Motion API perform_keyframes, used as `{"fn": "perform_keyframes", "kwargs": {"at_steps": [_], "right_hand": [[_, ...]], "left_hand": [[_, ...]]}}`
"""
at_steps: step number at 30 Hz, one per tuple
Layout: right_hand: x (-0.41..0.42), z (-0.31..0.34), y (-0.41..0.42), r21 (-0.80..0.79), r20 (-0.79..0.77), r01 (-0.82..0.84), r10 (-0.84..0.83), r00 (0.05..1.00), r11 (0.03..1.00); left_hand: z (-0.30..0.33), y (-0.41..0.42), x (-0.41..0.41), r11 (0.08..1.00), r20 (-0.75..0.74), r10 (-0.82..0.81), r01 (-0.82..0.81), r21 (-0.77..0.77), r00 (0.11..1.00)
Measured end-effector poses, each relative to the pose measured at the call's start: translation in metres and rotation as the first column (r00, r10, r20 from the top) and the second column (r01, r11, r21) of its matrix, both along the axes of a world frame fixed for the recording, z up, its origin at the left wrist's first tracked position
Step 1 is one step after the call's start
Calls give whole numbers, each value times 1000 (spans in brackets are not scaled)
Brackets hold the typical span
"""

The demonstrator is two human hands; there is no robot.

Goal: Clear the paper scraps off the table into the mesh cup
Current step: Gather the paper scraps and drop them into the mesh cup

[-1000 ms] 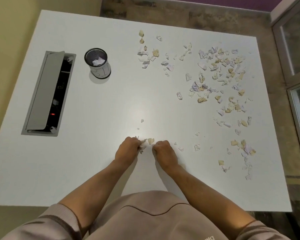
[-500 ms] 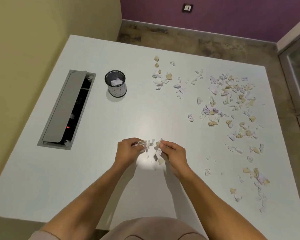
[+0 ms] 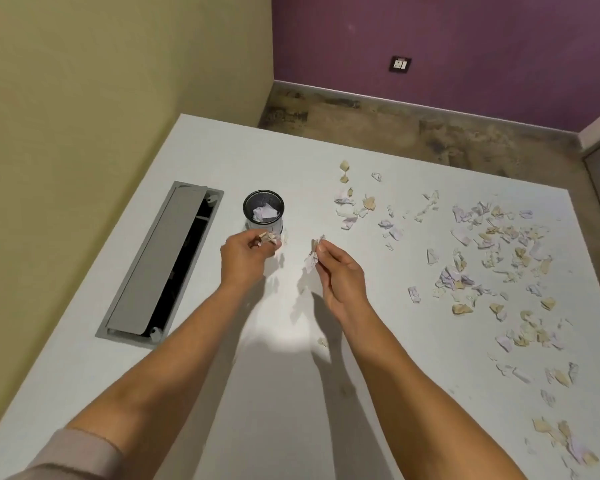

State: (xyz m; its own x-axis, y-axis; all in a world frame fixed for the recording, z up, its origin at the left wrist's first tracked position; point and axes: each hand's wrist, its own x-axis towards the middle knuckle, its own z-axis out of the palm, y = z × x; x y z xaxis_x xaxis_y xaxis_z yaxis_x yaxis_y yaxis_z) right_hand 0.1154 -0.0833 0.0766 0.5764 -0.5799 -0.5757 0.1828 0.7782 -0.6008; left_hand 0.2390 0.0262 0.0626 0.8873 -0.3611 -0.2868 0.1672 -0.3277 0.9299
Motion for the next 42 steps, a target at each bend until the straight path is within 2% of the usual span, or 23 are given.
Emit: {"fn": "perform_keyframes", "kwargs": {"at_steps": [6, 12, 17, 20, 24, 29, 31, 33, 35, 39, 42], "right_hand": [[33, -9, -15, -46, -23, -31, 30, 999, 998], [51, -20, -28, -156, -86, -62, 49, 995, 986], [77, -19, -36, -298, -162, -124, 78, 984, 946], [97, -17, -38, -408, -244, -202, 107, 964, 890], [127, -14, -36, -541, -367, -292, 91, 926, 789], [153, -12, -36, -657, -491, -430, 82, 867, 619], [156, -13, -36, -680, -529, -500, 112, 841, 536], [155, -17, -36, -686, -564, -567, 159, 810, 455], [153, -20, -35, -679, -581, -609, 207, 787, 409], [149, -23, -33, -673, -604, -644, 233, 763, 364], [142, -22, -34, -724, -590, -604, 155, 793, 332]], "left_hand": [[-4, -34, 68, 983, 181, -53, 19, 184, 982], [-14, -51, 96, 889, 224, -296, 182, 420, 928], [-12, -47, 100, 883, 246, -324, 199, 425, 913], [-9, -38, 93, 916, 299, -271, 149, 374, 915], [-9, -18, 70, 960, 337, -128, 31, 279, 933], [-37, 11, 27, 966, 372, -149, 55, 251, 916], [-57, 22, 10, 905, 397, -326, 162, 393, 858], [-79, 34, -2, 825, 360, -482, 274, 495, 799], [-95, 41, -8, 789, 302, -523, 318, 526, 797], [-121, 46, -16, 538, 136, -710, 408, 738, 690], [-134, 52, -24, 425, 82, -784, 436, 794, 615]]}}
